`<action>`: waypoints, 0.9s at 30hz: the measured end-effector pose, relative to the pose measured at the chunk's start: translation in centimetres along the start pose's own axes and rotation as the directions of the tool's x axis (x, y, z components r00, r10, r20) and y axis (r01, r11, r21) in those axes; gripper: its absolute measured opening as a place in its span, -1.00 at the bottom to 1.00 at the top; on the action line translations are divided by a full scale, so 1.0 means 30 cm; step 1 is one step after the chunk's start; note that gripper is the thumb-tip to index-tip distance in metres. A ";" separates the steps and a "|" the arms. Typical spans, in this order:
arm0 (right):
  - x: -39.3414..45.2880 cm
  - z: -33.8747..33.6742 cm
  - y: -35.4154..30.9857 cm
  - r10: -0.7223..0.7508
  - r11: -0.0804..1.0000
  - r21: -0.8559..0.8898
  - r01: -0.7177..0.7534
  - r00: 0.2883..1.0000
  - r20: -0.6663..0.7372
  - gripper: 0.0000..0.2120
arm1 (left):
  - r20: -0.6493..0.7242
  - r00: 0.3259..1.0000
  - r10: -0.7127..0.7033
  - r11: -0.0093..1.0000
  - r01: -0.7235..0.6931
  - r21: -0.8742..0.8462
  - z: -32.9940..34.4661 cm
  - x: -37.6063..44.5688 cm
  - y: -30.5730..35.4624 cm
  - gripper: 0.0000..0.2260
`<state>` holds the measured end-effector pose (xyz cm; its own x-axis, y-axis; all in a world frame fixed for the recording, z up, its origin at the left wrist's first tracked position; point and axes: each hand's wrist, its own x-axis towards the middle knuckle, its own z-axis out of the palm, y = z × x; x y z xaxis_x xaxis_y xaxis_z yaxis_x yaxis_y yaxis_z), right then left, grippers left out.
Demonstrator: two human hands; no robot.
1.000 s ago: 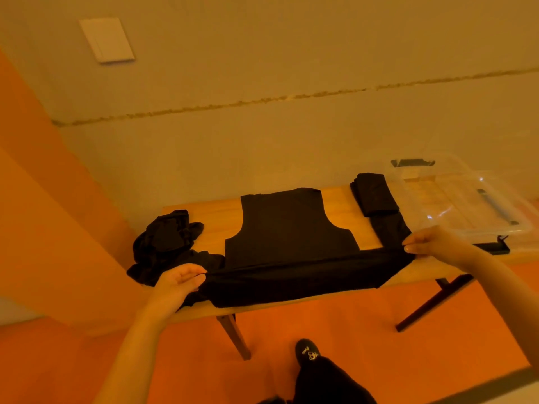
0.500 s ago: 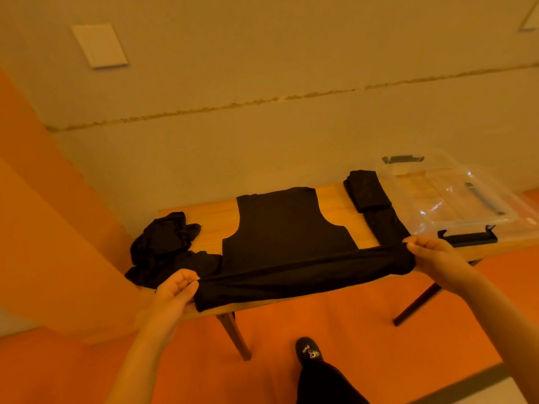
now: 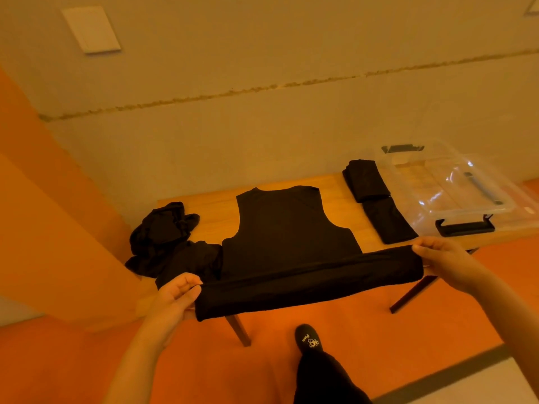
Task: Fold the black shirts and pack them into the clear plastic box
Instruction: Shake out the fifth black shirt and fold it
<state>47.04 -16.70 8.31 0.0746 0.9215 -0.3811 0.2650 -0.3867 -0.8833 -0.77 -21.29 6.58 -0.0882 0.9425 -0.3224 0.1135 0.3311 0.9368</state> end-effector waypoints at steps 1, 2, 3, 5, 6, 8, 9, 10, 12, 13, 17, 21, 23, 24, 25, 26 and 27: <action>0.014 -0.001 -0.009 0.001 1.000 -0.004 -0.001 1.000 -0.008 -0.81 | -0.011 1.000 -0.001 1.000 0.001 -0.006 -0.003 0.012 0.011 -0.85; 0.033 -0.004 -0.020 0.004 1.000 -0.006 -0.004 1.000 -0.018 -0.82 | -0.020 1.000 -0.001 1.000 0.001 -0.011 -0.005 0.027 0.024 -0.86; 0.057 -0.005 -0.033 0.008 1.000 -0.015 -0.008 1.000 -0.029 -0.83 | -0.029 1.000 -0.002 1.000 0.002 -0.014 -0.008 0.048 0.038 -0.87; 0.119 -0.005 -0.068 0.005 0.999 -0.045 -0.008 0.998 -0.058 -0.85 | -0.049 0.999 0.003 1.000 -0.003 -0.008 -0.010 0.107 0.076 -0.88; 0.155 -0.003 -0.089 -0.001 0.998 -0.055 -0.003 0.997 -0.072 -0.86 | -0.064 0.998 0.006 1.000 -0.007 -0.004 -0.008 0.144 0.098 -0.88; 0.245 0.005 -0.135 -0.013 0.999 -0.050 0.008 0.995 -0.094 -0.87 | -0.102 0.995 0.003 1.000 -0.003 0.003 -0.003 0.232 0.144 -0.88; 0.298 0.010 -0.159 -0.017 0.999 -0.046 0.012 0.995 -0.098 -0.87 | -0.117 0.993 0.001 1.000 0.000 0.006 0.001 0.282 0.166 -0.89; 0.352 0.014 -0.184 -0.020 0.999 -0.049 0.015 0.995 -0.099 -0.86 | -0.123 0.992 0.000 1.000 0.001 0.006 0.007 0.334 0.187 -0.89; 0.471 0.024 -0.233 -0.022 0.998 -0.056 0.017 0.995 -0.097 -0.86 | -0.130 0.991 -0.007 1.000 0.008 0.013 0.014 0.449 0.223 -0.89; 0.536 0.029 -0.256 -0.020 0.998 -0.059 0.015 0.996 -0.088 -0.86 | -0.138 0.990 -0.015 1.000 0.018 0.020 0.015 0.514 0.237 -0.89; 0.820 0.058 -0.328 0.008 0.998 -0.062 -0.012 0.998 -0.066 -0.85 | -0.184 0.981 -0.058 0.997 0.067 0.046 0.017 0.809 0.276 -0.86; 1.131 0.117 -0.354 0.004 0.992 -0.122 -0.014 0.997 -0.079 -0.83 | -0.222 0.971 -0.087 0.991 0.107 0.081 0.050 1.127 0.283 -0.84; 1.274 0.160 -0.343 0.031 0.986 -0.158 -0.047 0.994 -0.105 -0.84 | -0.275 0.955 -0.108 0.980 0.149 0.132 0.075 1.267 0.262 -0.92; 1.336 0.185 -0.330 0.042 0.973 -0.219 -0.070 0.990 -0.132 -0.87 | -0.323 0.940 -0.111 0.966 0.179 0.187 0.090 1.320 0.244 -0.91; 1.385 0.215 -0.317 0.037 0.947 -0.311 -0.084 0.987 -0.154 -0.84 | -0.375 0.922 -0.103 0.939 0.214 0.269 0.103 1.356 0.219 -0.79; 1.411 0.247 -0.303 0.025 0.901 -0.422 -0.099 0.984 -0.178 -0.74 | -0.418 0.905 -0.077 0.901 0.242 0.359 0.125 1.370 0.195 -0.67; 1.414 0.284 -0.289 -0.002 0.853 -0.511 -0.104 0.979 -0.202 -0.66 | -0.439 0.898 -0.031 0.850 0.255 0.462 0.156 1.364 0.169 -0.59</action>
<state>39.71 25.46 -2.52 0.2665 0.9104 -0.3163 0.7097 -0.4075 -0.5747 0.83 19.17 -2.49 -0.5168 0.8159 -0.2591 0.5308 0.5429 0.6508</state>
